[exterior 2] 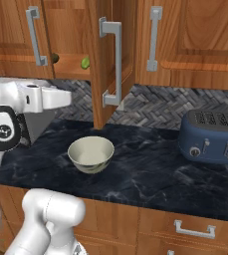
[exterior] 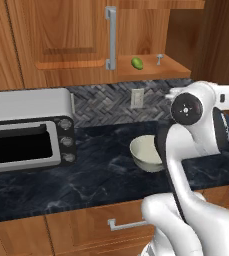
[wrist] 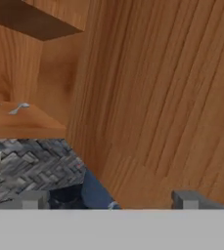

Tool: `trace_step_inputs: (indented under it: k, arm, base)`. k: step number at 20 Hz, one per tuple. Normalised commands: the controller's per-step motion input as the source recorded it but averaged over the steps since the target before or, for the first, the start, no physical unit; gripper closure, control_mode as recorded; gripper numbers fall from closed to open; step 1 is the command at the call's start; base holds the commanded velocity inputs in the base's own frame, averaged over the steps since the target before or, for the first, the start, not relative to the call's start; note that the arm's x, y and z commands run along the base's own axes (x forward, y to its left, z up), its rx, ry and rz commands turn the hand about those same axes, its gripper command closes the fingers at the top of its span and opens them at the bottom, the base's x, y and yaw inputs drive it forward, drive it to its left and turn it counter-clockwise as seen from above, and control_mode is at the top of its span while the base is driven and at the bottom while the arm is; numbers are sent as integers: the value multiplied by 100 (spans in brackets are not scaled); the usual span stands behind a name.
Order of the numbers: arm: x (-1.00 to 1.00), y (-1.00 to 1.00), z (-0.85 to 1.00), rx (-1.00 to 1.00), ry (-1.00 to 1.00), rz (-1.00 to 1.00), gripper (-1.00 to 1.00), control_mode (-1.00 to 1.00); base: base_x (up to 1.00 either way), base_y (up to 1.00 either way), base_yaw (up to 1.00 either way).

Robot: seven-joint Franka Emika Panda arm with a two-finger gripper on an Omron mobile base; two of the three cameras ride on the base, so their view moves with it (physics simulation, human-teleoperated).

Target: Open the cabinet. Pick the mango and kiwi from the cabinet and place them into the bowl. Then close the cabinet.

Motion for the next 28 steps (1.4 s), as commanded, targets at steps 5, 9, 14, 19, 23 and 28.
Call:
trace_step_inputs:
  k: [5,9,14,19,23,28]
  arm:
    - [0,100,31,2,-14,0,-100,-100]
    - [1,85,47,13,-4,8,-100,-100]
    - [0,42,26,13,-9,13,-100,-100]
    - [0,15,15,10,-12,10,-100,-100]
    - [0,0,0,1,0,19,-100,-100]
    - [0,0,0,-3,0,28,-100,-100]
  base:
    - [0,0,0]
    - [0,0,0]
    - [0,0,0]
    - [0,0,0]
    - [0,0,0]
    - [0,0,0]
